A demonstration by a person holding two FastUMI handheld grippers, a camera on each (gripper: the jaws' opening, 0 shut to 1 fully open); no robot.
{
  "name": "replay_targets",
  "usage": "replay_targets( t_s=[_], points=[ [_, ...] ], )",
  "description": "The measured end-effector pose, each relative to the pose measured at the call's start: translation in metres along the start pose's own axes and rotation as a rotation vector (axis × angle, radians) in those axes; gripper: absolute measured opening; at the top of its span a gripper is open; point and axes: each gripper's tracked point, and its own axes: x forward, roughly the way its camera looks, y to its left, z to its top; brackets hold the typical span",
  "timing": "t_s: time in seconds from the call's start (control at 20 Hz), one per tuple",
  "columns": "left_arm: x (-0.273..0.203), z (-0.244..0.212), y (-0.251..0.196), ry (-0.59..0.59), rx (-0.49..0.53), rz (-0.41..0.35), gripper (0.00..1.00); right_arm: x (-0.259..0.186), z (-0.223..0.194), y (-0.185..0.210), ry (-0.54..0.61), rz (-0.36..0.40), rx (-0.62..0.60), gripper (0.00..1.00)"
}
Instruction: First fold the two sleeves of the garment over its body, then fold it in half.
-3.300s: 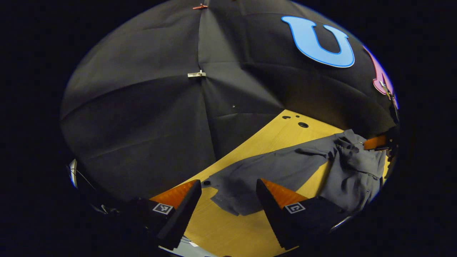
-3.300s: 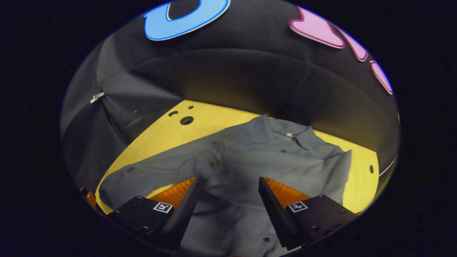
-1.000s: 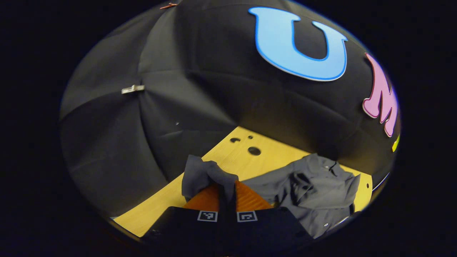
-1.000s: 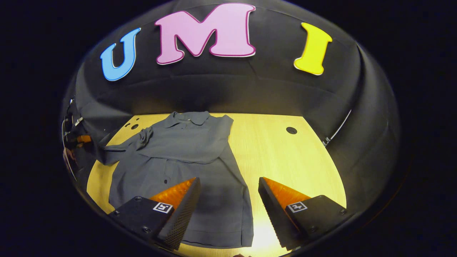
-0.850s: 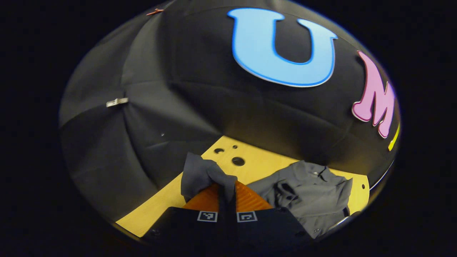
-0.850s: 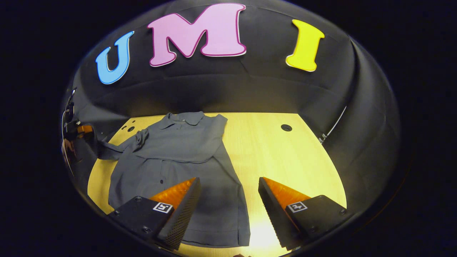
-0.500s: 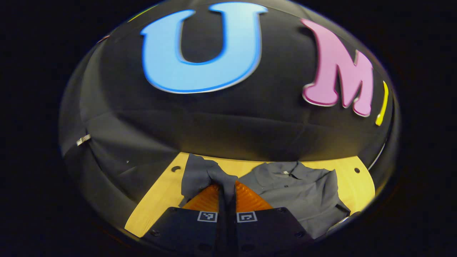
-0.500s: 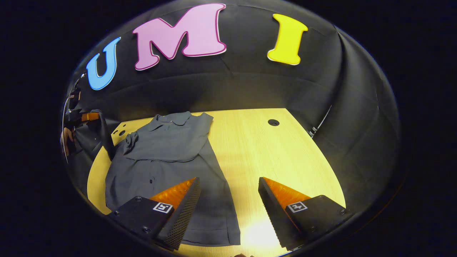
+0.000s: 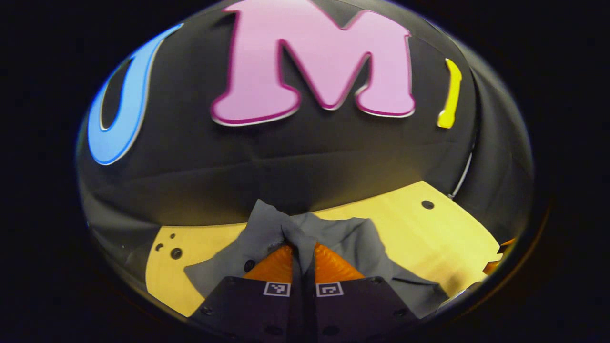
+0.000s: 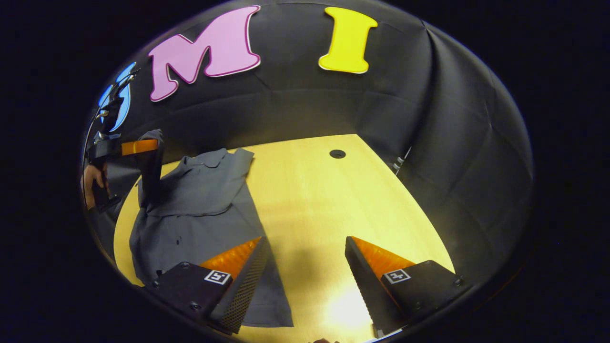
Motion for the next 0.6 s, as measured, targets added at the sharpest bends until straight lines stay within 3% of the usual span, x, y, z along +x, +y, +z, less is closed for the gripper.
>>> replay_targets(
  t_s=[0.35,0.6],
  points=[
    [0.049,-0.023,-0.082,0.074,-0.007,-0.101,0.05,0.007,-0.009,-0.042,0.032,-0.041,0.03,1.0],
    [0.072,-0.048,-0.105,0.141,-0.025,-0.11,0.08,0.014,-0.017,-0.053,0.063,-0.046,0.035,1.0]
  ],
)
